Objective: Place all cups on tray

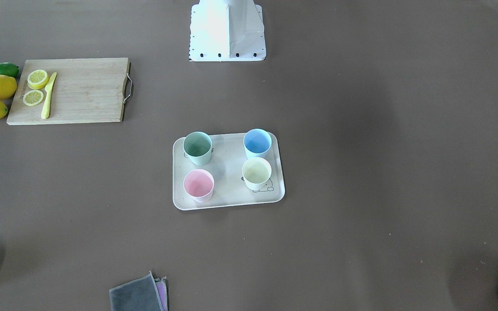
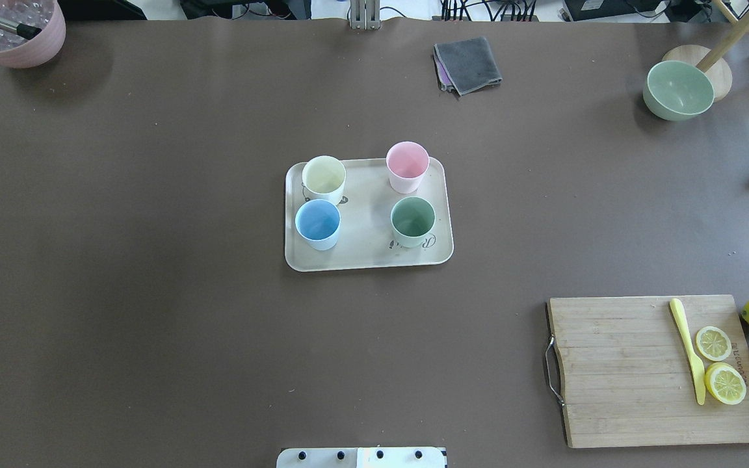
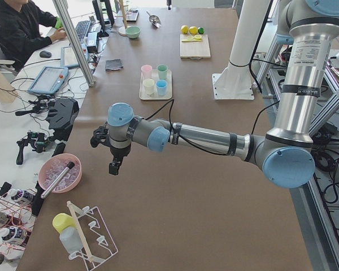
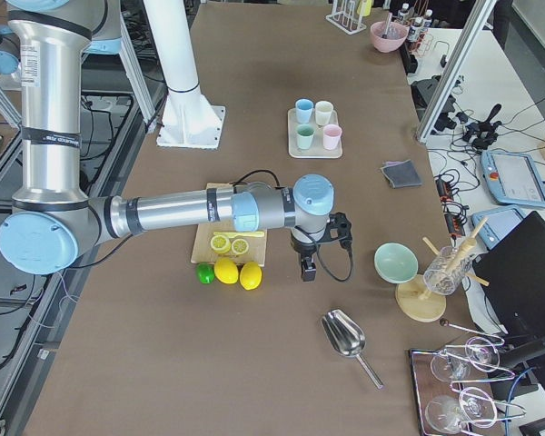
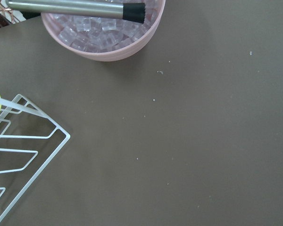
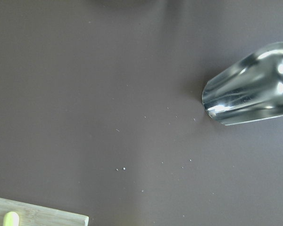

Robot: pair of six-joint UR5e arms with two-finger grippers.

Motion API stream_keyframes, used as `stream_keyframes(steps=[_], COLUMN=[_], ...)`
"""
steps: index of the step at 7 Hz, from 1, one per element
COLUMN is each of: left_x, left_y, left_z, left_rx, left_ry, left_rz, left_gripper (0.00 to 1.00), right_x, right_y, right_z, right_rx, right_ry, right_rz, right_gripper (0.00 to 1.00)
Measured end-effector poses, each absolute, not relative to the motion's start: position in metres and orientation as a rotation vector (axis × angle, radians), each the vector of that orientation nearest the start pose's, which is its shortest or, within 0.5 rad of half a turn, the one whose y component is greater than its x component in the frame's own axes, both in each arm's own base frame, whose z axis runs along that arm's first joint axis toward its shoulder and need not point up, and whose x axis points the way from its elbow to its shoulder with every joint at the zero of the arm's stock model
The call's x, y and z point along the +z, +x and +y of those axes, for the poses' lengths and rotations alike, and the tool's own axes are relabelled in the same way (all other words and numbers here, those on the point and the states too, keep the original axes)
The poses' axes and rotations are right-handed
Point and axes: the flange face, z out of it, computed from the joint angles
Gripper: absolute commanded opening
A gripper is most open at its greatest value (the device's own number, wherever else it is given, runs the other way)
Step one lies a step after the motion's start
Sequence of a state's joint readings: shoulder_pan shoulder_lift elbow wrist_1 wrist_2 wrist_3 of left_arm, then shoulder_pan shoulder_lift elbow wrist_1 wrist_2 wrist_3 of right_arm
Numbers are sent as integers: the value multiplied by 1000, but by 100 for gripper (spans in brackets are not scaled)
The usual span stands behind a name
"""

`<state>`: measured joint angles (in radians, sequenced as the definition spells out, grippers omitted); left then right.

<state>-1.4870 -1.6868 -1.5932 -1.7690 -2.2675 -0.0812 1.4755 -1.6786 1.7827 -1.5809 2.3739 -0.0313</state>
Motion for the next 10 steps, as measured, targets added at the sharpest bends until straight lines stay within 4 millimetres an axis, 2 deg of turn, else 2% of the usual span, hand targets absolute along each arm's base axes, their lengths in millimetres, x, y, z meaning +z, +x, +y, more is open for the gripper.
stream_keyframes(steps=[1, 4, 5, 8, 10], left_x=[578, 592, 597, 612, 613], left_y=[-34, -44, -45, -60, -64], left_z=[-555, -542, -536, -506, -500], left_rx=[98, 73, 68, 32, 22], left_ry=[250, 226, 220, 197, 196], left_rz=[712, 711, 711, 740, 755], left_gripper=[98, 98, 98, 98, 98], right_x=[616, 639, 641, 642, 642], right_y=[25, 25, 25, 25, 25], right_z=[-456, -522, -530, -534, -532], right_rx=[-139, -104, -100, -97, -97], right_ry=[44, -8, -13, -16, -14], right_rz=[-802, -793, -792, -794, -794], right_gripper=[100, 100, 100, 100, 100])
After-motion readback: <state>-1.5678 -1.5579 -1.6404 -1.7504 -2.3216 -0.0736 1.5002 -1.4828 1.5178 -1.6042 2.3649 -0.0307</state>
